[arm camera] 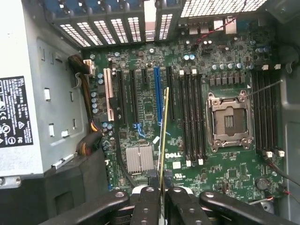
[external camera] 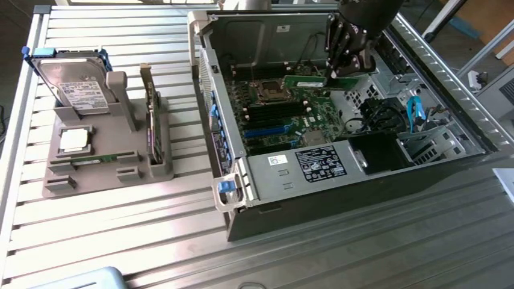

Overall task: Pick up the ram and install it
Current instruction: 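Insert the ram into the slot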

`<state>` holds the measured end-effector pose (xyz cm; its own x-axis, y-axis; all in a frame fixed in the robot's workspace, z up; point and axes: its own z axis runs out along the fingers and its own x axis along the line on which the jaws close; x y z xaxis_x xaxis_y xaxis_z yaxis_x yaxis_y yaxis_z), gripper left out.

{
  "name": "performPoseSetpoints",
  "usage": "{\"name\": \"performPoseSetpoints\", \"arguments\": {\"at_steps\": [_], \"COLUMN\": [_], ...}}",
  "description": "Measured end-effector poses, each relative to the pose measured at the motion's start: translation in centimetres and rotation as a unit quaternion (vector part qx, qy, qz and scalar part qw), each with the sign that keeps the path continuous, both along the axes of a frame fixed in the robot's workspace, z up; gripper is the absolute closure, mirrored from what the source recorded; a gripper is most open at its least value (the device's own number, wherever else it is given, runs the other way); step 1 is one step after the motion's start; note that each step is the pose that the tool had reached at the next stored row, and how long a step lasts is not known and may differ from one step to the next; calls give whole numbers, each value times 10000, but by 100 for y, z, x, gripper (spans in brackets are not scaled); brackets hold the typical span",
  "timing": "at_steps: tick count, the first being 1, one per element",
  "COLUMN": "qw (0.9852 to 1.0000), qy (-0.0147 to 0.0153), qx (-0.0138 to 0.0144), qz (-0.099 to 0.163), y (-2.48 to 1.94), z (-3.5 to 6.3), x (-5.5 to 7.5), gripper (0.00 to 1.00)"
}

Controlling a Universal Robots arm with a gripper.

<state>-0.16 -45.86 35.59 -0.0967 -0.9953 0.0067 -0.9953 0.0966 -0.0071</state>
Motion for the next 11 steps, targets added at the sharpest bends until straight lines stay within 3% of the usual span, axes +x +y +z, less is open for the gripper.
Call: {"name": "performPoseSetpoints", "arguments": {"at_steps": [6, 10, 11], "qw": [10000, 9991, 9991], "qy": [-2, -3, -2], "qx": [1, 2, 2], "qz": [26, 420, 430], "y": [67, 74, 108], "z": [-130, -231, -256], "x": [-24, -28, -29], "gripper": [86, 86, 86]}}
